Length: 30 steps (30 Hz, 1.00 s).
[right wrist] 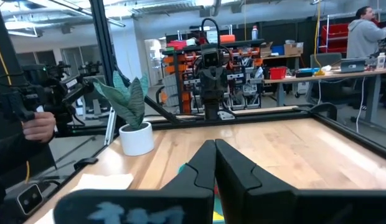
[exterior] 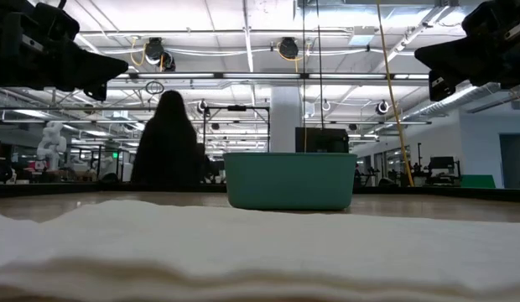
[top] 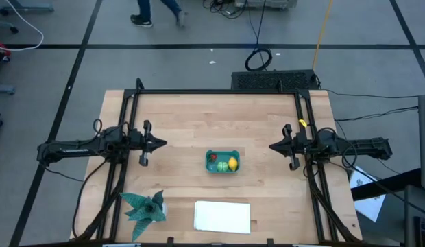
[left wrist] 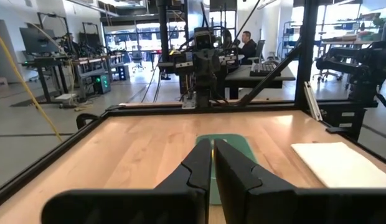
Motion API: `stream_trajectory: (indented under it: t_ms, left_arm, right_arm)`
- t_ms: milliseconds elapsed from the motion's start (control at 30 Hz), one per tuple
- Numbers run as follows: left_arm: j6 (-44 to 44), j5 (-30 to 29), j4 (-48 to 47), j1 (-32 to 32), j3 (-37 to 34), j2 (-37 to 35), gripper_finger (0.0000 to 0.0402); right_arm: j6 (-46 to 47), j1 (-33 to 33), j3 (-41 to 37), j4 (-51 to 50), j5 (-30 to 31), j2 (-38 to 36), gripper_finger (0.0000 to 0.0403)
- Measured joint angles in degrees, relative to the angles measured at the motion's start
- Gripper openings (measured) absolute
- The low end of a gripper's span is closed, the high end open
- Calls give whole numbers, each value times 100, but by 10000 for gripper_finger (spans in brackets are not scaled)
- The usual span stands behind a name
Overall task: Pick and placing Produce into tupperware
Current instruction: Return to Home Position
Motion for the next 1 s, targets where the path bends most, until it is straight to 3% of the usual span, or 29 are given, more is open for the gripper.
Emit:
stream_trajectory:
  t_ms: [1000]
  left_arm:
    - [-100,-59,-70,0,4,0,26]
  right_arm:
    - [-113,-2,0,44,-35,2,0]
